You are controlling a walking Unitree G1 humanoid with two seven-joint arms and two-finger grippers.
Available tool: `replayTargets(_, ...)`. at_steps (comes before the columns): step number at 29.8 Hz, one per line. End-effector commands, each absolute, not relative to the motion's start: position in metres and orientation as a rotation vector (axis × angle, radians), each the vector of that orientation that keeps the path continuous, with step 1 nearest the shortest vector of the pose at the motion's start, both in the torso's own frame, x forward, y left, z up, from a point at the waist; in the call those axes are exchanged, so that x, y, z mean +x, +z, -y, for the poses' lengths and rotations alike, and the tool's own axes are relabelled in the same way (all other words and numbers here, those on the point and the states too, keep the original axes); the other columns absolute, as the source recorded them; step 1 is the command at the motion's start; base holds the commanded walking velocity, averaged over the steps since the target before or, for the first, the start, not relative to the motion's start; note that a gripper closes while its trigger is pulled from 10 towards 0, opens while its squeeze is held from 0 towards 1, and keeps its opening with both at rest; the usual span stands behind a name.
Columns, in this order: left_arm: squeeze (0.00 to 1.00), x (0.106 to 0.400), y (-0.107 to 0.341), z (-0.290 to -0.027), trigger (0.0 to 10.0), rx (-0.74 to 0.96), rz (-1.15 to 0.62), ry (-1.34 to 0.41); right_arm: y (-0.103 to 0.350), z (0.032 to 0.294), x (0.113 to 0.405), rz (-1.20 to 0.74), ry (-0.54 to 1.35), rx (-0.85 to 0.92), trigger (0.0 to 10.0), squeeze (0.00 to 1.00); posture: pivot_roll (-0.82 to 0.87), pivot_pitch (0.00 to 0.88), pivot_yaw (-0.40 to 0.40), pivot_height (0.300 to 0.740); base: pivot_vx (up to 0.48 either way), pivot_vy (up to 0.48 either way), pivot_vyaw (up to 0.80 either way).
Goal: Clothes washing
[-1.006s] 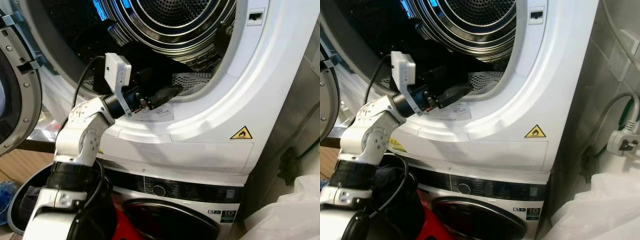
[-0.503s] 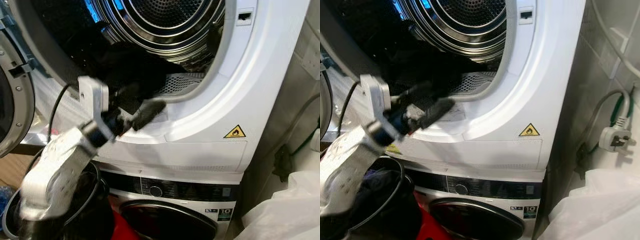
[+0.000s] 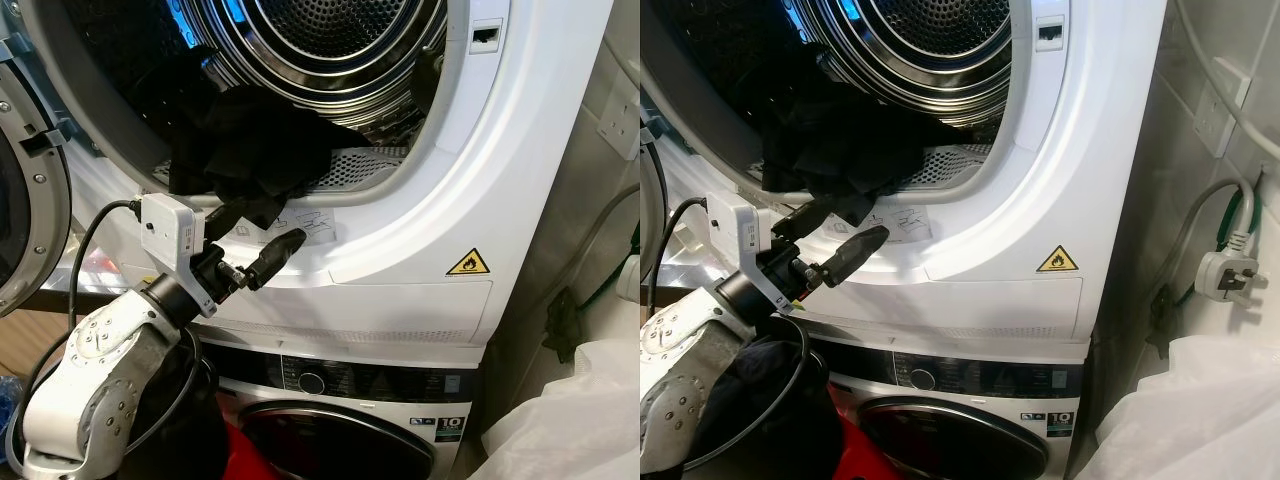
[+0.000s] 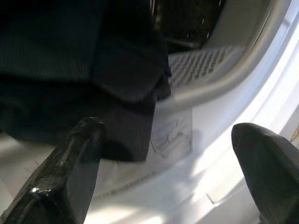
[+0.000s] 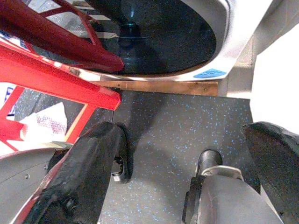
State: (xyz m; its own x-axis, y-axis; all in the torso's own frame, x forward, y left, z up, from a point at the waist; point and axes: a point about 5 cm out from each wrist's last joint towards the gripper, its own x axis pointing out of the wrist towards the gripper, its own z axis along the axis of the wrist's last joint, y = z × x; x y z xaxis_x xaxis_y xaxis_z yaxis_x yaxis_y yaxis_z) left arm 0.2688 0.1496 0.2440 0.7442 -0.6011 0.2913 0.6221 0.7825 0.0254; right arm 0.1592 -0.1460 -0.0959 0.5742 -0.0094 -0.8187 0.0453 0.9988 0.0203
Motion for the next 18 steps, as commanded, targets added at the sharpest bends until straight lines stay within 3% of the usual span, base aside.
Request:
replayTargets(1, 0.00, 0.268, 0.239, -0.145, 10.0, -0.068, 0.259, -0.727, -0.096, 0.137, 0.160, -0.965, -0.008, 0.051, 10.0, 0.00, 0.06, 0.000, 0.158, 0.740, 0.000, 0.000, 0.00)
replayTargets(6, 0.00, 0.264, 0.228, -0.139, 10.0, -0.005, 0.215, -0.771, -0.095, 0.138, 0.162, -0.959, -0.018, 0.055, 10.0, 0.00, 0.05, 0.000, 0.162, 0.740, 0.000, 0.000, 0.00)
replayTargets(13, 0.00, 0.261, 0.197, -0.138, 10.0, -0.013, 0.155, -0.709, -0.097, 0.140, 0.158, -0.973, -0.018, 0.049, 10.0, 0.00, 0.06, 0.000, 0.148, 0.740, 0.000, 0.000, 0.00)
replayTargets(18, 0.00, 0.270, 0.203, -0.142, 10.0, 0.039, 0.212, -0.640, -0.096, 0.139, 0.160, -0.970, -0.012, 0.046, 10.0, 0.00, 0.06, 0.000, 0.146, 0.740, 0.000, 0.000, 0.00)
